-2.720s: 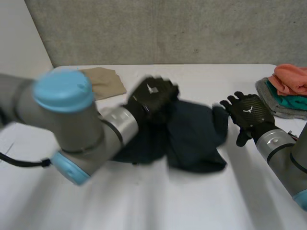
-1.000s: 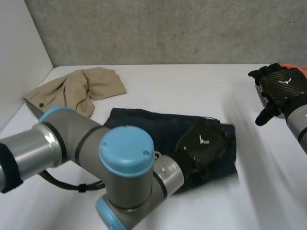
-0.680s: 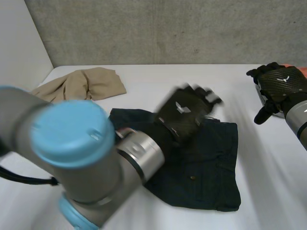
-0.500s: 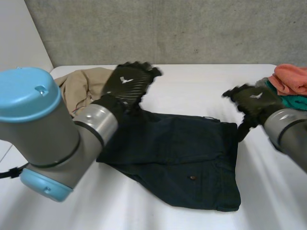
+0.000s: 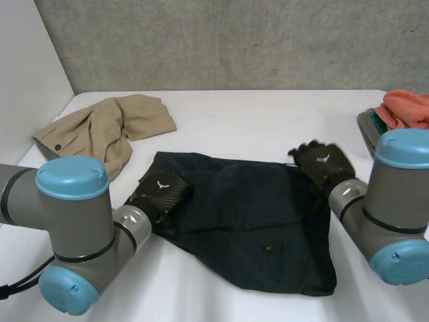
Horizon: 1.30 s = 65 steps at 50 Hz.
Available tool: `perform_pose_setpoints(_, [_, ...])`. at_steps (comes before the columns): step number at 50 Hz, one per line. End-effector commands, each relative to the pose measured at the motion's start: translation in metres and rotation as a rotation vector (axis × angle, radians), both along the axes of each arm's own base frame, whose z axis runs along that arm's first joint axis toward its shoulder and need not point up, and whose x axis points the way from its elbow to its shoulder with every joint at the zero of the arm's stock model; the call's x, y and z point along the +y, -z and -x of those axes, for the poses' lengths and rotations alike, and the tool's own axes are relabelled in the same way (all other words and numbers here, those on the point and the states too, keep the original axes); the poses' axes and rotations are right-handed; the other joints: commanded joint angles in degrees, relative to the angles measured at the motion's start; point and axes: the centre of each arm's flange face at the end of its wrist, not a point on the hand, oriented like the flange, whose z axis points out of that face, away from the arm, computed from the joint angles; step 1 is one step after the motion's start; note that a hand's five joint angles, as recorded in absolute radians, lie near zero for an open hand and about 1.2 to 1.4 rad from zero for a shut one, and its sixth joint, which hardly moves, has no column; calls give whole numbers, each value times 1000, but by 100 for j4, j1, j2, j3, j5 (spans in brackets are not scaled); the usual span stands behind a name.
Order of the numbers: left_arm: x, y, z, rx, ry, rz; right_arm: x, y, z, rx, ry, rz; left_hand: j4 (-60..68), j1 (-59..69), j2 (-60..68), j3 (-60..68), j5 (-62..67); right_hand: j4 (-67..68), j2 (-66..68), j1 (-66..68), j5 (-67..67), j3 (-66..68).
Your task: Fold the laundry.
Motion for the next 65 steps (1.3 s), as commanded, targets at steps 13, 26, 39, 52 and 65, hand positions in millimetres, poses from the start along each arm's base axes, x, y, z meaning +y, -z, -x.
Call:
perform_pose_setpoints(13, [19,-15,-18,-3,-27,52,55,-20,19,112,-98,-161,358,361,375,373,309,-1184,931,811,840,829])
perform_pose_setpoints(26, [11,2,-20,-65,-22,40,26,30,2,92,-139,-128,357,360,375,373,309,-1066,1049,928,957,946])
perform_pose_setpoints(39, [-12,4,-17,-96,-27,111,1,51,-9,75,-143,-50,4948,4951,4965,4963,4899,2592,4707,4587,4616,4605])
perform_pose_setpoints(52, [-34,-100,-16,52,-150,397,-12,6,-11,27,-127,65,4948,4951,4965,4963,4899,4698,6813,6692,6721,6710])
perform_pose_setpoints(65, [-11,-252,-28,269,-185,743,34,-215,7,-67,-123,404,4948,4951,4965,4963,4899,4698,6813,6692,6721,6710])
